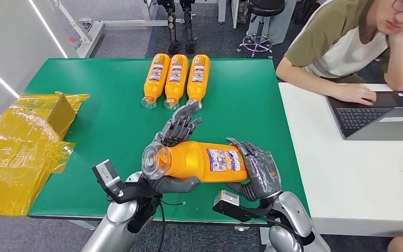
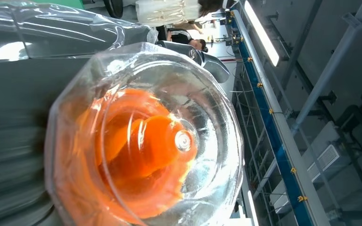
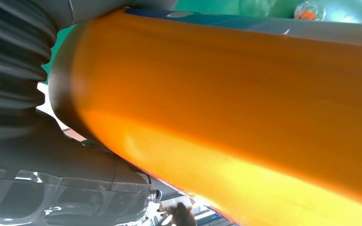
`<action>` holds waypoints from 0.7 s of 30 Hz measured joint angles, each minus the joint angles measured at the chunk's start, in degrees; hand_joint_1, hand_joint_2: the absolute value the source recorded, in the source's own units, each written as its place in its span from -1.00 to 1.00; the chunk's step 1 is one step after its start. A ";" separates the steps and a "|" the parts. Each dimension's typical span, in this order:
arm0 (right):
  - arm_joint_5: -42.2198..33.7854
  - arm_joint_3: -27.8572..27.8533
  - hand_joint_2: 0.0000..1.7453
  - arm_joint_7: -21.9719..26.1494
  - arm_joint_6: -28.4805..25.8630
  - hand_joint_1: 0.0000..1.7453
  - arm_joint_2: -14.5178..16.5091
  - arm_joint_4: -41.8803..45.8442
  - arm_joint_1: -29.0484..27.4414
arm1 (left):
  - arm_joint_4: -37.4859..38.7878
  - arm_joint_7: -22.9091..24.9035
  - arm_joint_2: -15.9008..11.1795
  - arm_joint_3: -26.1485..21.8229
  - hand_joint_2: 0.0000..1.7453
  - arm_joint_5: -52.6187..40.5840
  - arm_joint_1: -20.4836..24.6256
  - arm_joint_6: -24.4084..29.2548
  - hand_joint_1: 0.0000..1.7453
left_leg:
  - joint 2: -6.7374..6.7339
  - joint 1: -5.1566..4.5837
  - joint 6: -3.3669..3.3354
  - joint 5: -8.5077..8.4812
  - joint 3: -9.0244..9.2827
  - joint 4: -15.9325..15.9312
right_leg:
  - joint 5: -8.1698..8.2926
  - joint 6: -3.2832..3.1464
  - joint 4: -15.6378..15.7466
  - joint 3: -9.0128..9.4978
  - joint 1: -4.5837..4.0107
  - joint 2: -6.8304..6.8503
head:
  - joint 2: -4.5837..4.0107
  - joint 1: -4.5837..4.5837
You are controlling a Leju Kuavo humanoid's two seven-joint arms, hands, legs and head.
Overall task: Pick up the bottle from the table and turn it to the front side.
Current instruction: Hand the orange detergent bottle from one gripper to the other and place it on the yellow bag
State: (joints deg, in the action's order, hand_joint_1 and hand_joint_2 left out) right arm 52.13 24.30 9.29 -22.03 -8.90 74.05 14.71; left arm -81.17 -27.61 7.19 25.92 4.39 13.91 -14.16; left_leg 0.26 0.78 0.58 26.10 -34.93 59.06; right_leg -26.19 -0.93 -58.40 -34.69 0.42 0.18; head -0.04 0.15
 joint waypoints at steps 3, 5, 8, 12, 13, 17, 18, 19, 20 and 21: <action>0.00 0.04 1.00 0.00 0.00 1.00 -0.01 -0.05 0.02 | 0.03 -0.01 0.00 0.00 1.00 0.00 0.00 0.00 -1.00 | 0.00 0.00 0.00 0.00 0.00 0.00 | 0.00 0.00 0.00 0.00 0.00 0.00 | 0.00 0.00; 0.00 0.08 1.00 -0.01 0.00 1.00 -0.02 -0.19 0.07 | 0.11 -0.01 0.00 0.00 1.00 0.00 0.00 0.00 -1.00 | 0.00 0.00 0.00 0.00 0.00 0.00 | 0.00 0.00 0.00 0.00 0.00 0.00 | 0.00 0.00; 0.00 0.11 1.00 -0.02 0.00 1.00 -0.04 -0.39 0.14 | 0.33 0.00 0.00 -0.01 1.00 0.00 0.00 0.00 -1.00 | 0.00 0.00 0.00 0.00 0.00 0.00 | 0.00 0.00 0.00 0.00 0.00 0.00 | 0.00 0.00; 0.00 0.12 1.00 -0.01 0.00 1.00 -0.10 -0.47 0.17 | 0.45 0.00 0.00 -0.02 1.00 0.00 0.00 0.00 -1.00 | 0.00 0.00 0.00 0.00 0.00 0.00 | 0.00 0.00 0.00 0.00 0.00 0.00 | 0.00 0.00; 0.00 0.13 1.00 -0.01 0.00 1.00 -0.11 -0.51 0.18 | 0.47 0.00 0.00 -0.02 1.00 0.00 0.00 0.00 -1.00 | 0.00 0.00 0.00 0.00 0.00 0.00 | 0.00 0.00 0.00 0.00 0.00 0.00 | 0.00 0.00; 0.00 0.14 1.00 -0.01 0.00 1.00 -0.16 -0.57 0.20 | 0.51 -0.01 0.00 -0.02 1.00 0.00 -0.01 0.00 -1.00 | 0.00 0.00 0.00 0.00 0.00 0.00 | 0.00 0.00 0.00 0.00 0.00 0.00 | 0.00 0.00; 0.00 0.14 1.00 -0.01 0.00 1.00 -0.16 -0.57 0.20 | 0.51 -0.01 0.00 -0.02 1.00 0.00 -0.01 0.00 -1.00 | 0.00 0.00 0.00 0.00 0.00 0.00 | 0.00 0.00 0.00 0.00 0.00 0.00 | 0.00 0.00; 0.00 0.14 1.00 0.00 0.00 1.00 -0.17 -0.57 0.20 | 0.52 0.00 0.00 -0.02 1.00 0.00 -0.01 0.00 -1.00 | 0.00 0.00 0.00 0.00 0.00 0.00 | 0.00 0.00 0.00 0.00 0.00 0.00 | 0.00 0.00; 0.00 0.14 1.00 0.00 0.00 1.00 -0.18 -0.57 0.20 | 0.52 0.00 0.00 -0.02 1.00 0.00 -0.01 0.00 -1.00 | 0.00 0.00 0.00 0.00 0.00 0.00 | 0.00 0.00 0.00 0.00 0.00 0.00 | 0.00 0.00; 0.00 0.14 1.00 0.00 0.00 1.00 -0.19 -0.57 0.20 | 0.52 0.00 0.00 -0.02 1.00 0.00 -0.02 0.00 -1.00 | 0.00 0.00 0.00 0.00 0.00 0.00 | 0.00 0.00 0.00 0.00 0.00 0.00 | 0.00 0.00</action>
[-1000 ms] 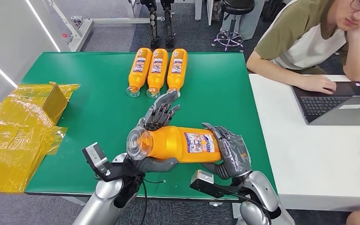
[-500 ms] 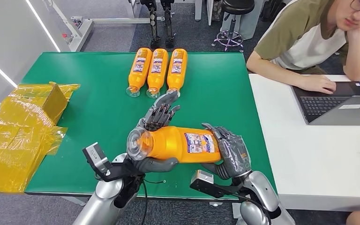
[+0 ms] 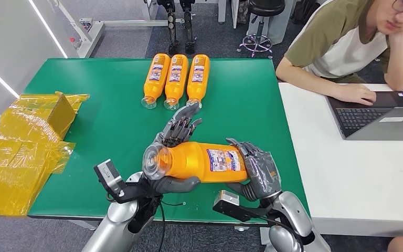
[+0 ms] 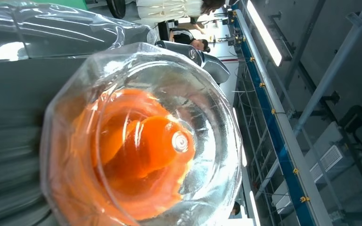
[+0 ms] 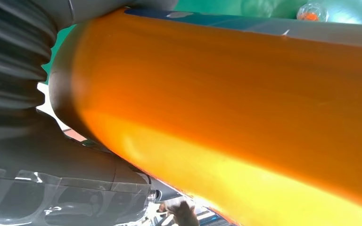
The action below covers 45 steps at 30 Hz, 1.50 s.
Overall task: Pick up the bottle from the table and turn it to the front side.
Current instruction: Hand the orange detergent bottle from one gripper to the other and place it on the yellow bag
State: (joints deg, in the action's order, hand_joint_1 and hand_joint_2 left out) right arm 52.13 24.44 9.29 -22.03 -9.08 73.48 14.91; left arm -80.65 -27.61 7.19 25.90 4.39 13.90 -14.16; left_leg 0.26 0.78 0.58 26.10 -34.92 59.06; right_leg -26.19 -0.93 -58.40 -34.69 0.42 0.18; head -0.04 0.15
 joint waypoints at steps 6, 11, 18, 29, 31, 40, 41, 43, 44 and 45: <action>0.00 0.00 1.00 -0.01 0.00 1.00 -0.03 0.00 0.00 | 0.02 0.01 0.00 0.00 1.00 0.00 -0.01 0.00 -1.00 | 0.00 0.00 0.00 0.00 0.00 0.00 | 0.00 0.00 0.00 0.00 0.00 0.00 | 0.00 0.00; 0.13 0.00 1.00 -0.98 1.83 1.00 -0.05 0.00 -0.08 | 0.02 -0.12 0.00 -0.05 1.00 -0.27 -0.13 0.86 1.00 | 0.00 0.00 0.00 0.00 0.01 0.00 | 0.00 0.00 0.00 0.00 0.00 0.00 | 0.00 0.00; 1.19 0.00 1.00 -2.57 3.50 1.00 -0.04 0.00 -1.64 | -0.09 -0.24 0.00 -0.56 1.00 -0.68 -1.95 1.88 1.00 | 0.00 0.00 0.00 0.00 0.00 0.00 | 0.00 0.00 0.00 -0.02 0.00 -0.01 | 0.00 0.00; 1.43 0.00 1.00 -2.73 3.60 1.00 -0.03 0.23 -2.73 | -0.09 -0.24 0.09 -0.61 1.00 -0.68 -2.41 1.88 1.00 | 0.00 0.00 0.00 0.00 0.01 0.00 | 0.00 0.00 0.00 -0.01 0.00 -0.02 | 0.00 0.00; 1.54 -0.01 1.00 -2.73 3.64 1.00 -0.03 0.26 -2.82 | -0.09 -0.24 0.13 -0.61 1.00 -0.69 -2.46 1.87 1.00 | 0.00 0.00 0.00 0.00 0.01 0.00 | 0.00 0.00 0.00 -0.01 0.00 -0.02 | 0.00 0.00; 1.89 -0.09 1.00 -2.73 3.67 -0.04 -0.03 0.35 -2.99 | -0.09 -0.24 0.34 -0.61 1.00 -0.78 -2.53 1.84 1.00 | 0.00 0.00 0.00 0.00 0.01 0.00 | 0.00 0.00 0.00 -0.01 0.00 -0.02 | 0.00 0.00; 1.97 -0.08 1.00 -2.72 3.66 -0.54 -0.03 0.35 -3.01 | -0.09 -0.24 0.37 -0.61 1.00 -0.78 -2.52 1.84 1.00 | -0.01 0.00 0.00 0.00 0.01 0.00 | 0.00 0.00 0.00 -0.01 0.00 -0.02 | 0.00 0.00; 2.09 -0.04 1.00 -2.56 3.44 -1.00 -0.03 0.36 -3.19 | -0.09 -0.23 0.45 -0.61 1.00 -0.79 -2.51 1.84 1.00 | 0.00 0.00 0.00 0.00 0.01 0.00 | 0.00 0.00 0.00 -0.01 0.00 -0.02 | 0.00 0.00; 1.88 -0.03 1.00 -2.27 3.09 -1.00 -0.02 0.38 -3.34 | -0.09 -0.24 0.50 -0.61 1.00 -0.79 -2.49 1.85 1.00 | 0.00 0.00 0.00 0.00 0.01 0.00 | 0.00 0.00 0.00 -0.01 0.00 -0.02 | 0.00 -0.01; 1.07 -0.03 1.00 -1.58 2.43 -1.00 0.04 0.44 -3.58 | -0.10 -0.24 0.52 -0.62 1.00 -0.79 -2.46 1.92 1.00 | 0.00 0.00 0.00 0.00 0.00 0.00 | 0.00 0.00 0.00 0.00 0.00 -0.01 | 0.00 -0.01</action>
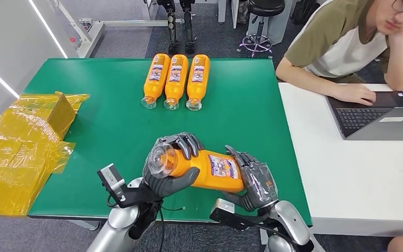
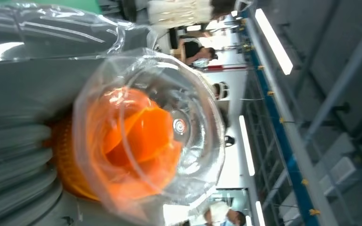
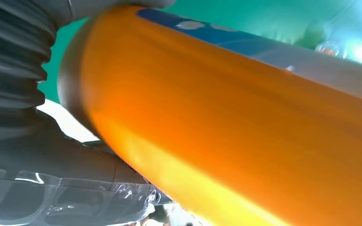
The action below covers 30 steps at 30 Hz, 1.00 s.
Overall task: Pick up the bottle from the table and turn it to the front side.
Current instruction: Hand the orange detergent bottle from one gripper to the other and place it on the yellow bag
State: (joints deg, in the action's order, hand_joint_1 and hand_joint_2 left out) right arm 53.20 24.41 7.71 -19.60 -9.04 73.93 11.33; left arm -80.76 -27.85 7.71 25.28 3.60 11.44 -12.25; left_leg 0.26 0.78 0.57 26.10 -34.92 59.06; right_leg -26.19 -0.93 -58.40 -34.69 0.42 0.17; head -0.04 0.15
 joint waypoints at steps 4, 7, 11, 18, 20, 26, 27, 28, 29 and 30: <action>-9.12 -0.01 1.00 6.67 -6.31 -1.00 1.47 2.12 -1.51 | -0.05 0.00 0.31 -0.06 1.00 0.12 0.16 1.38 1.00 | 0.00 0.00 0.00 0.00 0.00 0.00 | 0.00 0.00 -0.01 -0.01 0.00 0.00 | 0.00 0.01; -16.99 0.03 1.00 11.36 -10.77 -1.00 3.92 6.01 -3.06 | -0.05 0.00 0.52 -0.13 1.00 0.44 0.46 3.07 1.00 | 0.01 0.02 0.00 0.00 0.00 -0.02 | -0.01 -0.01 -0.01 -0.01 -0.02 0.02 | 0.00 0.01; -26.63 0.33 1.00 17.87 -15.36 -1.00 7.88 13.26 -6.03 | -0.05 0.00 0.62 -0.15 1.00 0.63 0.55 5.23 1.00 | 0.01 0.03 0.01 0.01 0.00 -0.05 | -0.03 -0.03 -0.01 -0.01 -0.03 0.02 | 0.00 0.00; -30.97 0.75 1.00 21.15 -16.96 -1.00 11.61 20.78 -8.67 | -0.07 0.00 0.90 -0.17 1.00 0.81 0.49 6.09 1.00 | 0.01 0.01 0.03 0.02 0.01 -0.05 | -0.05 -0.06 -0.01 0.02 -0.02 0.02 | 0.00 0.01; -31.98 0.80 1.00 22.93 -17.41 -1.00 12.24 21.86 -9.01 | -0.17 0.04 0.91 -0.19 1.00 0.72 0.43 6.38 1.00 | 0.00 0.01 0.03 0.02 0.01 -0.04 | -0.04 -0.06 -0.01 0.02 -0.01 0.02 | 0.00 0.01; -29.01 1.02 1.00 23.99 -18.98 -1.00 14.68 26.01 -9.24 | -0.36 2.13 0.77 -0.66 1.00 -7.40 0.62 12.81 1.00 | 0.01 0.02 0.03 0.02 0.02 -0.04 | -0.04 -0.06 -0.01 0.02 -0.02 0.01 | 0.00 0.01; -28.53 1.02 1.00 23.55 -18.87 -1.00 15.03 26.47 -9.23 | -0.36 2.71 0.68 -0.81 1.00 -9.69 0.72 14.21 1.00 | 0.01 0.02 0.03 0.02 0.02 -0.04 | -0.04 -0.06 -0.01 0.02 -0.02 0.01 | 0.00 0.01; -28.26 1.01 1.00 23.29 -18.76 -1.00 15.25 26.76 -9.22 | -0.36 3.13 0.62 -0.94 1.00 -11.27 0.81 15.11 1.00 | 0.01 0.02 0.03 0.02 0.02 -0.04 | -0.05 -0.06 -0.01 0.02 -0.02 0.01 | 0.00 0.01; -28.17 1.01 1.00 23.20 -18.72 -1.00 15.34 26.88 -9.21 | -0.36 3.33 0.57 -1.00 1.00 -11.96 0.85 15.49 1.00 | 0.01 0.03 0.03 0.02 0.02 -0.04 | -0.05 -0.06 -0.01 0.02 -0.02 0.01 | 0.00 0.01; -28.17 1.01 1.00 23.20 -18.72 -1.00 15.34 26.88 -9.21 | -0.36 3.33 0.57 -1.00 1.00 -11.97 0.85 15.49 1.00 | 0.01 0.03 0.03 0.02 0.02 -0.04 | -0.05 -0.06 -0.01 0.02 -0.02 0.01 | 0.00 0.01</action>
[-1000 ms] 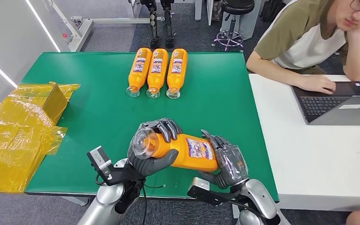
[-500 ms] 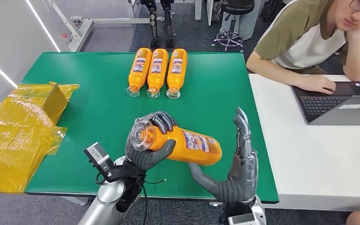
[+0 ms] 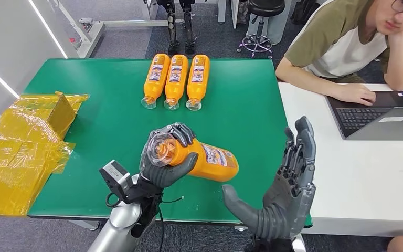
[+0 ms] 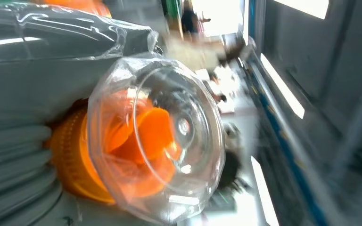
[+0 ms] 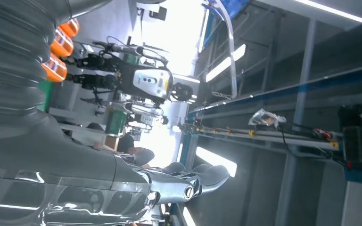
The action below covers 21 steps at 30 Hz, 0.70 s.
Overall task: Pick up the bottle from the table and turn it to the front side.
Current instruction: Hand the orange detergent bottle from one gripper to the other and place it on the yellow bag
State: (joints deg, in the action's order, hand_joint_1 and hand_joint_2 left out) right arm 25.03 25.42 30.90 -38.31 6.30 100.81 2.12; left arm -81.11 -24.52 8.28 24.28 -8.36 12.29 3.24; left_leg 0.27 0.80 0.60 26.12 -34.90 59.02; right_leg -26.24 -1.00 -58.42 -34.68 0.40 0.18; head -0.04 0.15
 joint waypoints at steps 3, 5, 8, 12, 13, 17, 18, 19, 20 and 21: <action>0.36 -0.20 1.00 -0.50 0.16 -1.00 0.68 0.93 -0.06 | 0.04 2.96 -1.55 -1.30 1.00 -9.77 0.70 3.08 1.00 | -0.02 0.02 0.01 -0.01 0.02 -0.01 | 0.00 -0.01 -0.01 0.00 -0.01 -0.03 | 0.00 0.00; 0.36 -0.74 1.00 -0.63 0.32 -1.00 1.50 2.26 -0.50 | 0.51 7.95 -5.46 -4.08 1.00 -27.62 2.42 8.30 1.00 | -0.06 0.04 0.04 -0.03 0.06 -0.02 | -0.01 -0.02 -0.05 -0.02 -0.02 -0.08 | 0.00 -0.01; -0.26 -1.29 1.00 0.06 0.16 -1.00 1.68 2.90 -1.10 | 1.45 10.36 -9.59 -6.68 1.00 -37.16 4.35 10.97 1.00 | -0.08 0.05 0.08 -0.05 0.07 -0.03 | -0.01 -0.03 -0.08 -0.02 -0.03 -0.11 | 0.00 -0.01; -0.50 -1.60 1.00 0.32 -0.01 -1.00 1.70 2.99 -1.25 | 2.12 10.50 -11.40 -7.78 1.00 -38.03 4.96 11.15 1.00 | -0.08 0.02 0.08 -0.05 0.06 -0.02 | -0.01 -0.02 -0.07 -0.02 -0.02 -0.11 | 0.00 0.00; -0.53 -1.64 1.00 0.34 -0.05 -1.00 1.70 2.99 -1.28 | 2.23 10.71 -11.67 -7.89 1.00 -38.59 5.03 11.26 1.00 | -0.08 0.02 0.08 -0.04 0.06 -0.02 | -0.01 -0.02 -0.06 -0.02 -0.02 -0.11 | 0.00 0.00; -2.52 -1.73 1.00 1.95 -0.90 -1.00 1.46 2.99 -2.43 | 3.72 13.71 -16.42 -7.92 1.00 -43.03 7.35 12.96 1.00 | -0.14 0.03 0.09 -0.04 0.05 -0.02 | 0.00 -0.03 -0.06 -0.03 -0.02 -0.16 | 0.00 0.03; -3.42 -1.75 1.00 2.85 -1.18 -1.00 1.28 2.99 -2.96 | 4.46 14.32 -18.77 -7.96 1.00 -43.90 8.59 13.39 1.00 | -0.20 0.05 0.10 -0.03 0.06 -0.02 | 0.01 -0.05 -0.08 -0.05 -0.02 -0.21 | 0.00 0.03; -4.16 -1.77 1.00 3.68 -1.35 -1.00 1.09 2.99 -3.43 | 5.13 14.74 -21.33 -8.09 1.00 -44.68 9.84 13.63 1.00 | -0.27 0.06 0.11 -0.03 0.08 -0.02 | 0.02 -0.07 -0.11 -0.08 -0.02 -0.28 | 0.00 0.01; -4.72 -1.80 1.00 4.39 -1.43 -1.00 0.92 2.99 -3.82 | 5.69 15.23 -23.89 -8.27 1.00 -45.76 11.04 13.60 1.00 | -0.32 0.07 0.12 -0.03 0.09 -0.03 | 0.03 -0.10 -0.14 -0.11 -0.03 -0.34 | 0.00 0.01; -5.05 -1.84 1.00 4.83 -1.48 -1.00 0.79 2.99 -4.19 | 6.08 15.90 -26.47 -8.43 1.00 -47.14 12.14 13.31 1.00 | -0.35 0.09 0.14 -0.04 0.09 -0.03 | 0.03 -0.13 -0.18 -0.14 -0.04 -0.38 | 0.00 0.01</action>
State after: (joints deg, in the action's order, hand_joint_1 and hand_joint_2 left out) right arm 19.98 23.58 35.73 -39.79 7.08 103.80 -2.07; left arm -75.03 -8.62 -18.19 15.85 -55.50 24.43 16.55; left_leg -0.09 0.89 0.74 26.07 -34.81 58.99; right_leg -26.21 -1.13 -58.59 -34.82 0.37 -0.20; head -0.04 0.16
